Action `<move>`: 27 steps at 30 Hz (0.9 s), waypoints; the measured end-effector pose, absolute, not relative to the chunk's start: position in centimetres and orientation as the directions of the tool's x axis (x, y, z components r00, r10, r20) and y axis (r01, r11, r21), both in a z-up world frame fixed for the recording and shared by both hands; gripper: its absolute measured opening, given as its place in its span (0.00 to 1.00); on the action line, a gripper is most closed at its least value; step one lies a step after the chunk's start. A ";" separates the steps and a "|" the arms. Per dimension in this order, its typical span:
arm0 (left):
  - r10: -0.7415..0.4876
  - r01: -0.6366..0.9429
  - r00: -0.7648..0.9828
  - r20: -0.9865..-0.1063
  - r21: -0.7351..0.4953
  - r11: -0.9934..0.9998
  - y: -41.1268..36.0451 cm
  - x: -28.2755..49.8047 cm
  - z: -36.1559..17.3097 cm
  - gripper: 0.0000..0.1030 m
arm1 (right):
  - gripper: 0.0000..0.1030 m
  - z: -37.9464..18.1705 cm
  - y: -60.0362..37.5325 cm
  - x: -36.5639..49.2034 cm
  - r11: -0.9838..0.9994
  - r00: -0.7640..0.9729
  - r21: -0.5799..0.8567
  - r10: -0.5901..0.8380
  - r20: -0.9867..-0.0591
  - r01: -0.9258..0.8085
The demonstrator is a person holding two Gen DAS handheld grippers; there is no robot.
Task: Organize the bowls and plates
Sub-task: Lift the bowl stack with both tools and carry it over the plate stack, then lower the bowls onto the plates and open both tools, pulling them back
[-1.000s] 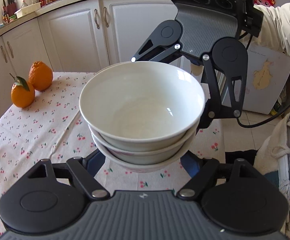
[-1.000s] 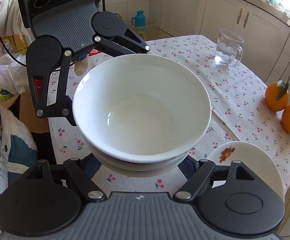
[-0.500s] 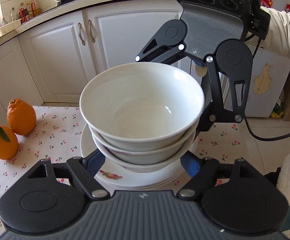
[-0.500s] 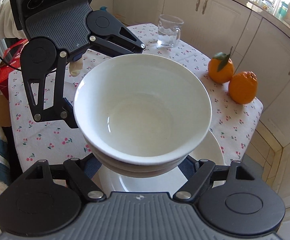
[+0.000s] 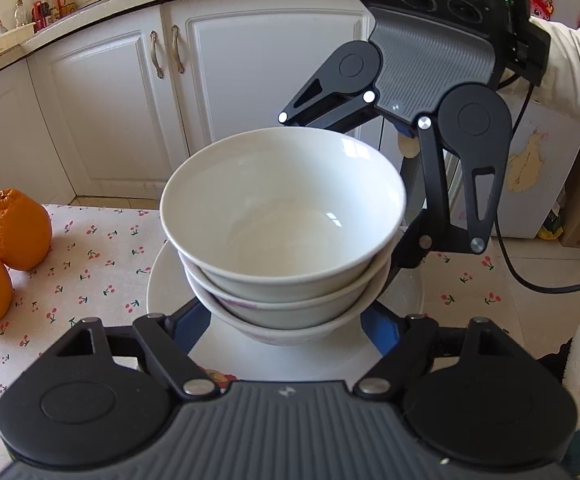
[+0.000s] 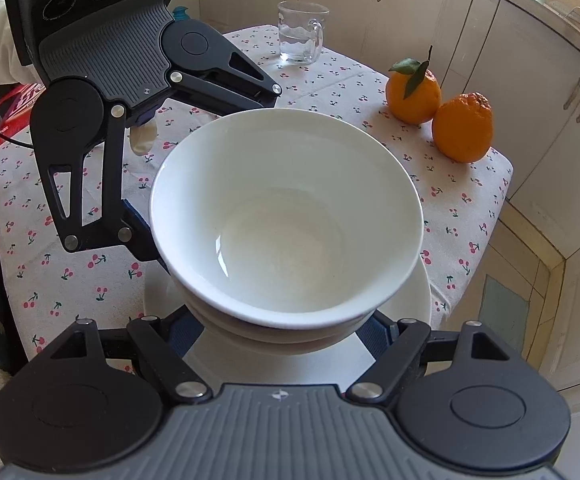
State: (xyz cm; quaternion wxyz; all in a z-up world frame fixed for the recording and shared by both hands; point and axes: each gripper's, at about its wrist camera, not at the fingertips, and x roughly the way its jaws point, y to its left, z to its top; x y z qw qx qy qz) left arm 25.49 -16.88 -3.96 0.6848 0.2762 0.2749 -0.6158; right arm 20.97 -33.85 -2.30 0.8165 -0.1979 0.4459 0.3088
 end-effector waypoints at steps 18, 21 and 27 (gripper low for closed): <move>-0.698 0.996 0.081 -0.712 0.026 0.089 -16.9 25.8 -4.4 0.79 | 0.82 -2.8 -34.4 21.3 0.751 0.405 -0.019 0.335 -0.851 -0.660; -0.700 0.996 0.084 -0.710 0.029 0.089 -16.8 25.8 -4.4 0.79 | 0.82 -2.8 -34.4 21.1 0.753 0.410 -0.023 0.331 -0.850 -0.657; -0.696 0.991 0.136 -0.705 0.093 0.100 -16.8 24.9 -4.4 0.87 | 0.94 -2.5 -34.4 20.9 0.766 0.432 -0.019 0.342 -0.835 -0.643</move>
